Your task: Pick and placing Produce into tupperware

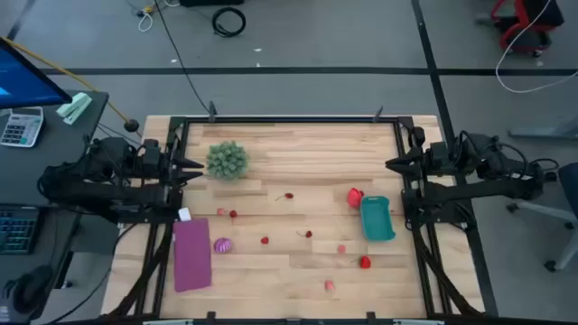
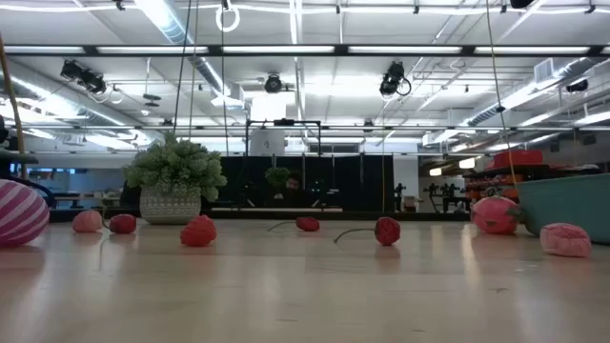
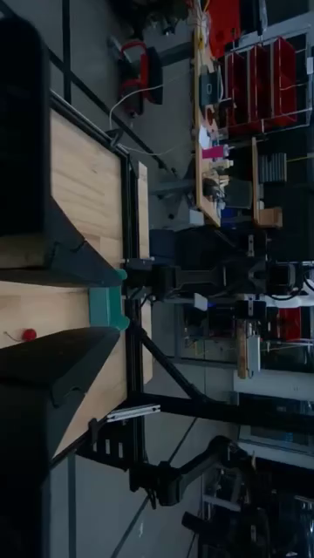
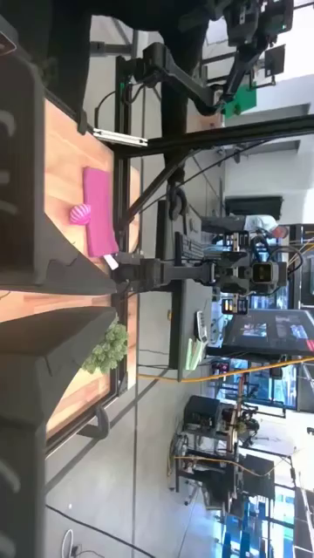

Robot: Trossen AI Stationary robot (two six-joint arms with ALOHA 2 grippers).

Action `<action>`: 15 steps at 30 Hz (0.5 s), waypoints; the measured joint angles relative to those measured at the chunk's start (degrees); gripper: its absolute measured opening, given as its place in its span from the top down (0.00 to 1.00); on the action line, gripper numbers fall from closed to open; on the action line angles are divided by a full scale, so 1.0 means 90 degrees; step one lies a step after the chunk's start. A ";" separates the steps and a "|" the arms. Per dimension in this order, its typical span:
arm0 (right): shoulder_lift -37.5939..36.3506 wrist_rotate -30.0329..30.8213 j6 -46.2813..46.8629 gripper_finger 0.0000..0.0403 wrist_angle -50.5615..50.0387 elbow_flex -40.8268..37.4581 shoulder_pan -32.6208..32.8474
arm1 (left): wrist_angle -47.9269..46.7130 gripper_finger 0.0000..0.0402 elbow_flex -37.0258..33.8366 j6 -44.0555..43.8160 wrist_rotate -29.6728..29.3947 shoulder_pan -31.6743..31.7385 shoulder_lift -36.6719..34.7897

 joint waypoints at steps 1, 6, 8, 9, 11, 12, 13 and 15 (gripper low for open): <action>0.0000 0.0000 -0.0001 0.90 0.0002 0.0001 -0.0001 | 0.0001 0.77 0.0000 -0.0002 0.0000 0.0002 0.0000; 0.0000 0.0000 0.0000 0.90 0.0002 -0.0001 -0.0001 | 0.0002 0.79 0.0000 -0.0002 0.0000 0.0002 0.0000; 0.0000 0.0000 -0.0002 0.90 0.0002 0.0001 -0.0001 | 0.0001 0.80 0.0000 0.0000 0.0000 0.0001 0.0001; 0.0000 0.0000 0.0000 0.90 0.0002 0.0001 -0.0001 | 0.0002 0.80 -0.0001 -0.0001 -0.0002 0.0000 0.0000; 0.0000 0.0000 0.0000 0.90 0.0002 0.0000 0.0001 | 0.0002 0.80 0.0000 -0.0001 -0.0001 0.0002 0.0000; 0.0000 0.0000 0.0000 0.90 0.0001 0.0001 0.0000 | 0.0002 0.80 0.0000 -0.0002 -0.0001 0.0002 0.0000; 0.0000 0.0000 0.0000 0.90 0.0001 0.0000 0.0001 | 0.0000 0.79 0.0000 0.0000 -0.0001 0.0000 0.0000; 0.0000 0.0000 -0.0001 0.90 0.0002 0.0001 0.0000 | 0.0002 0.79 0.0000 0.0000 -0.0001 0.0000 0.0001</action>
